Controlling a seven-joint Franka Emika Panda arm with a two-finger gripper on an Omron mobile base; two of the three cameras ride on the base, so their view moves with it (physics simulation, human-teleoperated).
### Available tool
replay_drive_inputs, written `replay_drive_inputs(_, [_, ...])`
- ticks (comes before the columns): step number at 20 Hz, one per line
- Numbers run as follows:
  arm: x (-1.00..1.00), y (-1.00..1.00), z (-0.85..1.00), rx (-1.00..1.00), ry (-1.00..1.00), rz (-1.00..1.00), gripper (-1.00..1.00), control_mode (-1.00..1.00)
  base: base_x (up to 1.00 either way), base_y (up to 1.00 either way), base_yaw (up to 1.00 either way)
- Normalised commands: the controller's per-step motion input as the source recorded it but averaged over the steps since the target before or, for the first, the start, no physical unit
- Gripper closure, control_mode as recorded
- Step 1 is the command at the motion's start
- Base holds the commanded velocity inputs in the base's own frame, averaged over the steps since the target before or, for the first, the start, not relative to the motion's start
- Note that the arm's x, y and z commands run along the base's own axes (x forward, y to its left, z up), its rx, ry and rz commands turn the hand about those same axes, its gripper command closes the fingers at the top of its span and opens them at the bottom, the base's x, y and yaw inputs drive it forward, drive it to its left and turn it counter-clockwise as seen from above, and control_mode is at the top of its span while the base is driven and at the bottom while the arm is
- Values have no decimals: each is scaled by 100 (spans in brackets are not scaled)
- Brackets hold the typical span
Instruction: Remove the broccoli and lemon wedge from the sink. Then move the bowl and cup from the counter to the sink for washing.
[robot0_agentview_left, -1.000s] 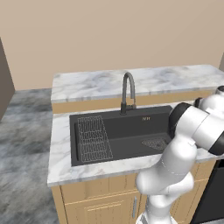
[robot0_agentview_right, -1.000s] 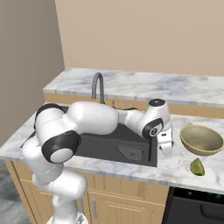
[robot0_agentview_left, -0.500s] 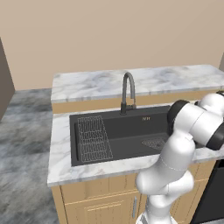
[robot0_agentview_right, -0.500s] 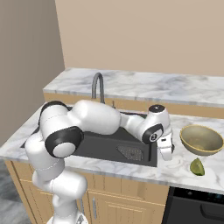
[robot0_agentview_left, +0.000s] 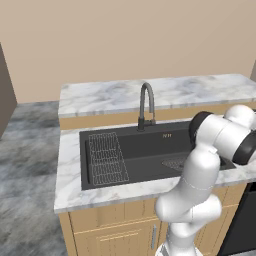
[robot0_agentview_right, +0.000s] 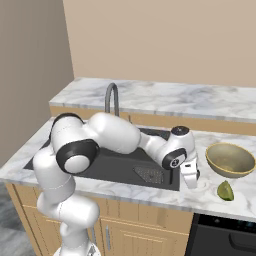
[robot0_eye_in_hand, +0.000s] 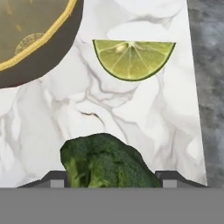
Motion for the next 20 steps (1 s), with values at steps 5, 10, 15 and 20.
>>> replay_drive_inputs(5, [0, -6, -23, -1, 0, 0, 100, -100, 0, 0, 0])
replay_drive_inputs(10, [0, -17, -18, 0, 0, 0, 100, -100, 0, 0, 0])
replay_drive_inputs(15, [2, -21, -13, 0, 0, 0, 100, -100, 0, 0, 0])
replay_drive_inputs(20, [6, -21, -9, 0, 0, 0, 100, -100, 0, 0, 0])
